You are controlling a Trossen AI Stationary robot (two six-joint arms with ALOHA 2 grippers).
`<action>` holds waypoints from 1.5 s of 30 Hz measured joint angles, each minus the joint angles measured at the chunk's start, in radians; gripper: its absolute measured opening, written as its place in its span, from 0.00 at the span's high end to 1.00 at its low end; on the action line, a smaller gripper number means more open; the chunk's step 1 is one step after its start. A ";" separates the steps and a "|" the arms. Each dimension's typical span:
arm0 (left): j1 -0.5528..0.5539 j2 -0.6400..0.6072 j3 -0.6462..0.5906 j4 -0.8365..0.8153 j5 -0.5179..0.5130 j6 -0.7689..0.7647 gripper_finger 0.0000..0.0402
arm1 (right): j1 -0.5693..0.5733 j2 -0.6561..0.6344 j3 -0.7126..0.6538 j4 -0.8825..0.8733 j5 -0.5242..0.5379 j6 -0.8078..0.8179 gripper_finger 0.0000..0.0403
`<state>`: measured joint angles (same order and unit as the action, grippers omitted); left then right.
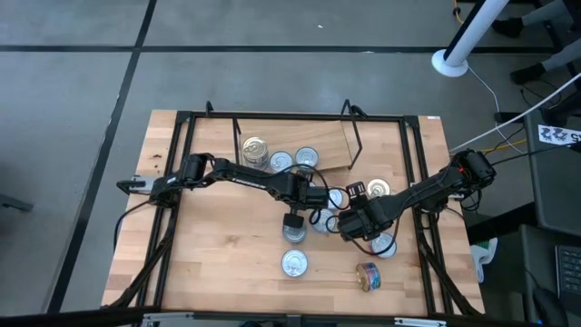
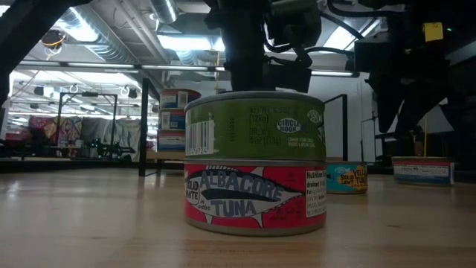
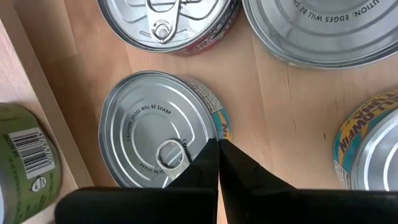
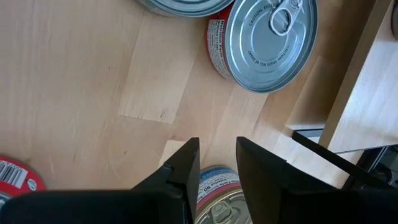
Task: Stack canned seafood by type on shelf
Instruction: Stack the yellow blue tuna can on top of the other yellow blue tuna can on the shelf
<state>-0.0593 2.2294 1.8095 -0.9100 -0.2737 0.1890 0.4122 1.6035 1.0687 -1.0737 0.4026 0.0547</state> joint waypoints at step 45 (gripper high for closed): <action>0.125 -0.243 0.001 -0.258 -0.158 -0.089 1.00 | 0.000 0.000 0.000 0.009 0.004 -0.008 0.74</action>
<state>0.0656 1.9862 1.8101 -1.1681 -0.4316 0.0997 0.4122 1.6035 1.0691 -1.0645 0.4071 0.0467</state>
